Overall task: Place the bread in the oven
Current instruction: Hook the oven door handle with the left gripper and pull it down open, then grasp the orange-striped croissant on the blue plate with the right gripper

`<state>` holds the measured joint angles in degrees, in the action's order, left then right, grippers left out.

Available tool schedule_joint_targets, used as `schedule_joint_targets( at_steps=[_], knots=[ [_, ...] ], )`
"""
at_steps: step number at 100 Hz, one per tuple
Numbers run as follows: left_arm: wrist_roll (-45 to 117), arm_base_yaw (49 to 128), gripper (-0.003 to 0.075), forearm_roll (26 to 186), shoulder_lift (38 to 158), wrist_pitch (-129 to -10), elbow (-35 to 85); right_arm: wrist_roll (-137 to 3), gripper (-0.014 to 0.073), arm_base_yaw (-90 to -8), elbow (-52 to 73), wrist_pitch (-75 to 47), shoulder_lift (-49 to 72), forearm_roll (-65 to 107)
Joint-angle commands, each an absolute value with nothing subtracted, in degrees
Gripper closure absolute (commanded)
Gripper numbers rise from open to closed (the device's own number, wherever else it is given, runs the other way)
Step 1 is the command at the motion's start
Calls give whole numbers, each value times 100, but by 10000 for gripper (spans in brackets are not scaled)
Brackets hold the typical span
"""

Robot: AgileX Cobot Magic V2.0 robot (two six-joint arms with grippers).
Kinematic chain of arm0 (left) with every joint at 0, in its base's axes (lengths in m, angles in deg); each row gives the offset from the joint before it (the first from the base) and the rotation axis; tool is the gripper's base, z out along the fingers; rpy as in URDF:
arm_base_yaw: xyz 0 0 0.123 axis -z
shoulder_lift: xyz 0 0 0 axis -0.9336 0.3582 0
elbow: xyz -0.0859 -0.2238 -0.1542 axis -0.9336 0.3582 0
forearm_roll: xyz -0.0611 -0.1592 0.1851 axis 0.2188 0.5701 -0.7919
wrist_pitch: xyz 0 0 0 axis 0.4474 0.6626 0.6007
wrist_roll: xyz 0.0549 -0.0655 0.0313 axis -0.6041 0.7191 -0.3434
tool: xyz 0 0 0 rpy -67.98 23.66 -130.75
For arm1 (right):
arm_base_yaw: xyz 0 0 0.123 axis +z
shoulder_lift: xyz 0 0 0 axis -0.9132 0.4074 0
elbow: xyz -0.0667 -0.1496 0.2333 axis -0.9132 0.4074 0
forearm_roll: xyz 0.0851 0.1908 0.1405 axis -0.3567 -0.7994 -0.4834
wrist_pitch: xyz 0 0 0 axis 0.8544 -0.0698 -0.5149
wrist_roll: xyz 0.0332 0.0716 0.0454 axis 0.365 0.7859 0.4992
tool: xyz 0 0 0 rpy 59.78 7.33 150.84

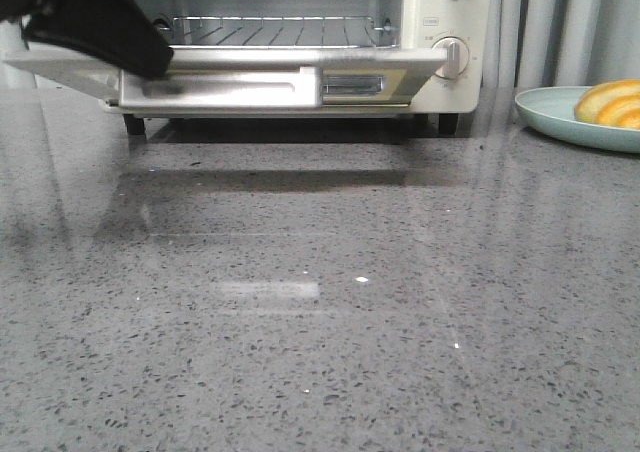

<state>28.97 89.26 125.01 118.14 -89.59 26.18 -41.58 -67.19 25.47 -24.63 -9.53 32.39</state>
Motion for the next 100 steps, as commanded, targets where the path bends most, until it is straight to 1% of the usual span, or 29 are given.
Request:
schedule_joint_targets(
  at_steps=[1, 24, 40, 43, 47, 50, 55, 62, 67, 76, 96, 100],
  knots=[
    [2939, 8900, 742, 12706, 11483, -8717, 2401, -4182, 641, -6726, 1776, -2405, -227, 3478],
    [2966, 8900, 742, 12706, 10843, -8833, 2401, -4182, 641, -6737, 183, -2924, 1760, 3868],
    [3059, 8900, 742, 12706, 9951, -8955, 2401, -4182, 630, -6967, -863, -3849, 3118, 3869],
    [3098, 8900, 742, 12706, 9771, -8983, 2401, -4182, 610, -7037, -1011, -4018, 3320, 3869],
    [3112, 8900, 742, 12675, 9512, -9024, 2401, -4182, 559, -7095, -1192, -4213, 3598, 3859],
    [3112, 8900, 742, 12656, 9340, -9053, 2401, -4182, 512, -7146, -1288, -4301, 3765, 3859],
    [3124, 8900, 742, 12567, 9058, -9129, 2401, -4182, 406, -7209, -1381, -4346, 4016, 3859],
    [3331, 8900, 742, 12406, 8725, -9200, 2401, -4182, 293, -7259, -1392, -4336, 4310, 3859],
    [3567, 8900, 742, 12205, 8519, -9242, 2401, -4182, 257, -7269, -1392, -4336, 4512, 3859],
    [3877, 8900, 742, 12042, 8211, -9351, 2401, -4182, 256, -7269, -1392, -4320, 4912, 3859],
    [3954, 8900, 742, 12042, 7889, -9360, 2401, -4104, 257, -7269, -1392, -4037, 5706, 3534],
    [3954, 8900, 742, 12042, 7883, -9371, 2401, -4104, 274, -7269, -1392, -3980, 5798, 3432]
  ],
)
